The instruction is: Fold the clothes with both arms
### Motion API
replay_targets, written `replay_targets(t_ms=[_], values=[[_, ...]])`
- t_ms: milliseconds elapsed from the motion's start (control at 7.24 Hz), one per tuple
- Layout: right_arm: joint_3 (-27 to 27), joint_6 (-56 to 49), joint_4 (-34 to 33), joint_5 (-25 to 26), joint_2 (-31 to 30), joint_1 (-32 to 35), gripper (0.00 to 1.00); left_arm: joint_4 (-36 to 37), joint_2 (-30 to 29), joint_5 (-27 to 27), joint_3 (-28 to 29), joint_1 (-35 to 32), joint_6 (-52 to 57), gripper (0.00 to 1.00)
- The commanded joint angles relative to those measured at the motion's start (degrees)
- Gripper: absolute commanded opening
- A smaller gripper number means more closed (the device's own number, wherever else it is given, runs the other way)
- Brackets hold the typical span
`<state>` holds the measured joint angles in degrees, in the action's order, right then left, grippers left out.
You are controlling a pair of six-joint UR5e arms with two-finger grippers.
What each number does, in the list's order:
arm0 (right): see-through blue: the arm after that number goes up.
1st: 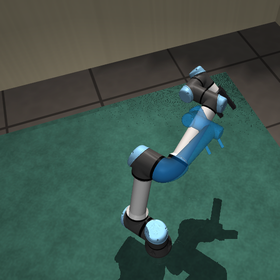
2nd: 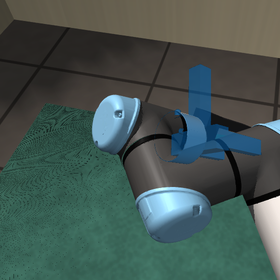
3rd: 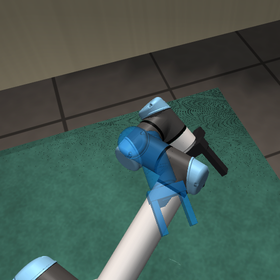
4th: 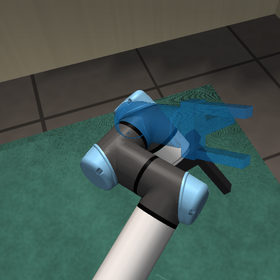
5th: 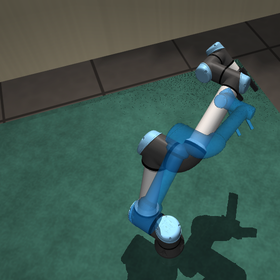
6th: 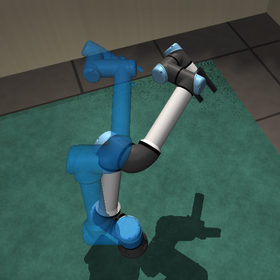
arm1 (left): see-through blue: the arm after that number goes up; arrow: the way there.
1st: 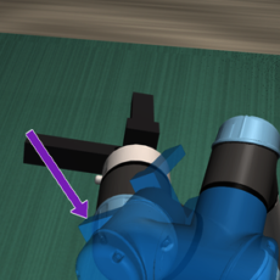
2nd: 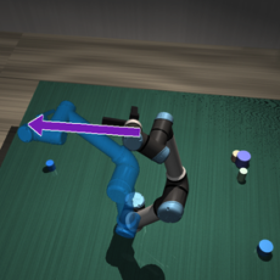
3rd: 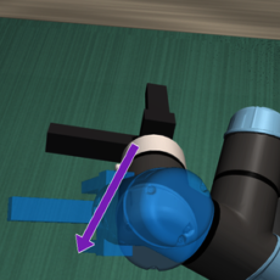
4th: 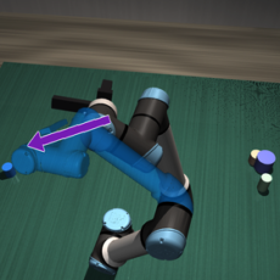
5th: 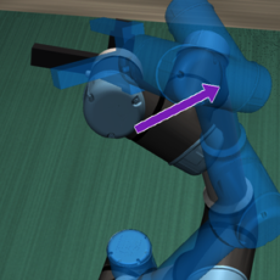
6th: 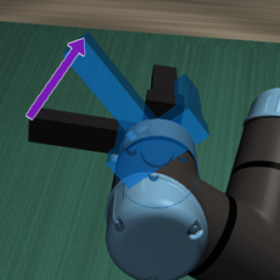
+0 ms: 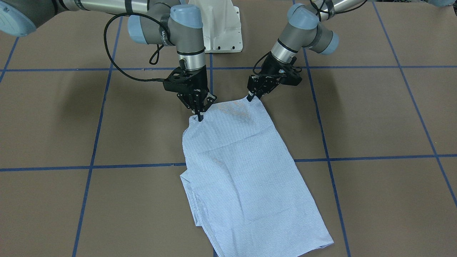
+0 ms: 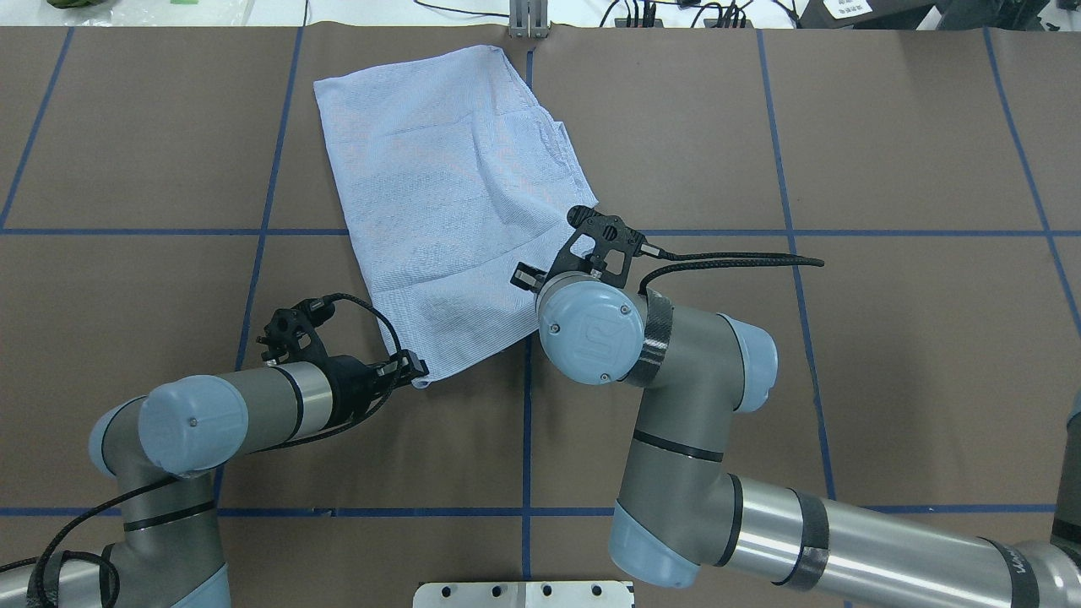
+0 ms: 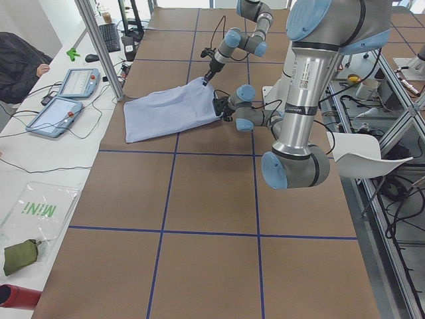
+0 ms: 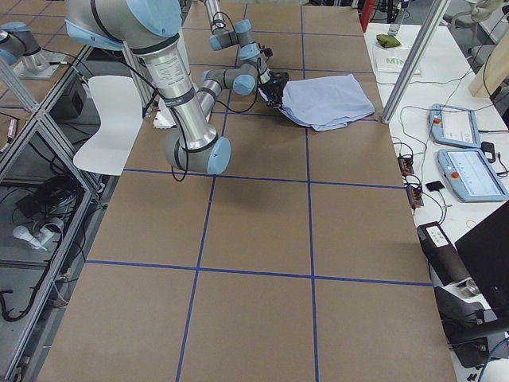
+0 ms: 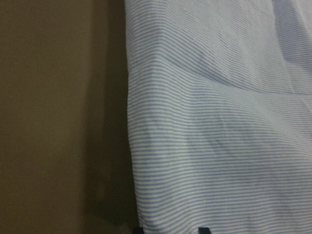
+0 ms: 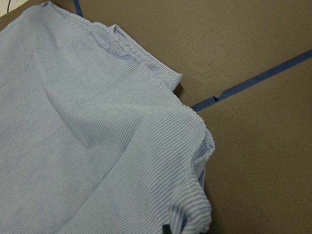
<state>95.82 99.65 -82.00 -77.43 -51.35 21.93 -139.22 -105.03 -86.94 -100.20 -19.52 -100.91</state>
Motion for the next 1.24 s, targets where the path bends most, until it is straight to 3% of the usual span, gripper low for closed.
replay_targets(t_ms=[0,415,829,967,1106], values=[[3.5,-0.1,-0.1,0.0,-2.9,-0.1,0.00,0.0,-0.1,-0.1,-1.6,0.0,0.0,0.00],[24.2,1.1,-7.5,3.6,-15.1,-8.9,0.00,0.2,1.0,-0.3,-10.2,3.3,0.0,0.00],[38.0,6.2,-19.2,8.0,-17.5,-18.0,0.00,4.5,7.1,-0.2,-23.8,8.0,-0.9,0.00],[42.4,7.2,-24.4,8.3,-17.2,-19.9,0.00,8.9,7.3,-0.3,-27.6,8.2,-1.0,0.00],[43.6,7.2,-25.2,8.3,-16.9,-19.9,0.00,13.7,6.9,-0.5,-31.4,8.2,-1.0,0.00]])
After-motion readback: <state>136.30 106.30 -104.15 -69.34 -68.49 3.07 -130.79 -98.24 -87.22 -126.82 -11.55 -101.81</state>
